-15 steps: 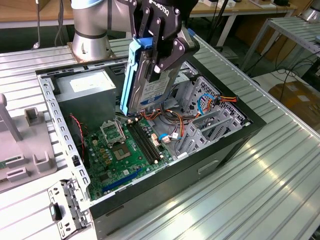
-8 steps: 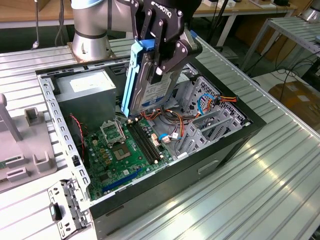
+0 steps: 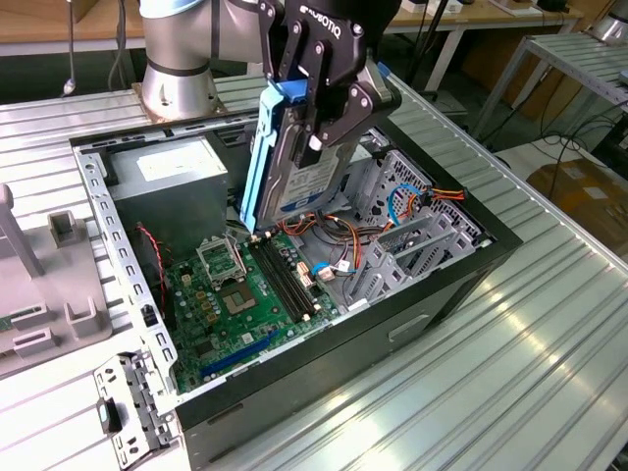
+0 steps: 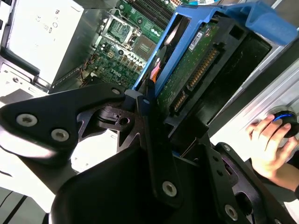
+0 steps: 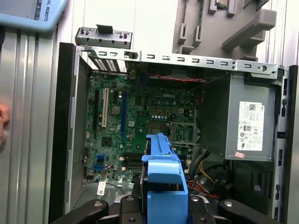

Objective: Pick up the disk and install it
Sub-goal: 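Pick up the disk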

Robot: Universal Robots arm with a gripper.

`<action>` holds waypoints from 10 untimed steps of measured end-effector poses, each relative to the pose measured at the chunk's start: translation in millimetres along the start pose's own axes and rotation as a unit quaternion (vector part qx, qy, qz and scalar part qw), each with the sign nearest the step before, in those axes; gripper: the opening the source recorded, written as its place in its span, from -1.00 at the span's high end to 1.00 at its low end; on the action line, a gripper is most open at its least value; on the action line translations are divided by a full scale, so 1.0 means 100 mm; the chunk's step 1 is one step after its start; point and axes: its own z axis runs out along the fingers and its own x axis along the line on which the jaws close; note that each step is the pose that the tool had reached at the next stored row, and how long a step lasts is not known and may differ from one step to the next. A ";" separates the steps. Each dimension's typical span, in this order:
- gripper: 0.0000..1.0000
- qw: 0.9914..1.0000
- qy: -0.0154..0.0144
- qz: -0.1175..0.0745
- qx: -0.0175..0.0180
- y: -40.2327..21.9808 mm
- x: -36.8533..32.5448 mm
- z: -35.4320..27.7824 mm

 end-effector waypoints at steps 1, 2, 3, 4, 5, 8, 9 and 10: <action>0.27 1.000 0.000 0.000 0.000 0.000 0.003 0.000; 0.27 1.000 0.000 0.000 0.000 0.000 0.006 0.000; 0.27 1.000 0.000 0.000 0.000 0.000 0.010 0.001; 0.27 1.000 0.000 0.000 0.000 0.000 0.014 0.001; 0.27 1.000 0.000 0.000 0.000 0.001 0.017 0.002; 0.27 1.000 0.000 0.000 0.000 0.001 0.031 0.003; 0.27 1.000 0.000 0.000 0.000 0.001 0.037 0.004; 0.27 1.000 0.000 0.000 0.000 0.002 0.047 0.005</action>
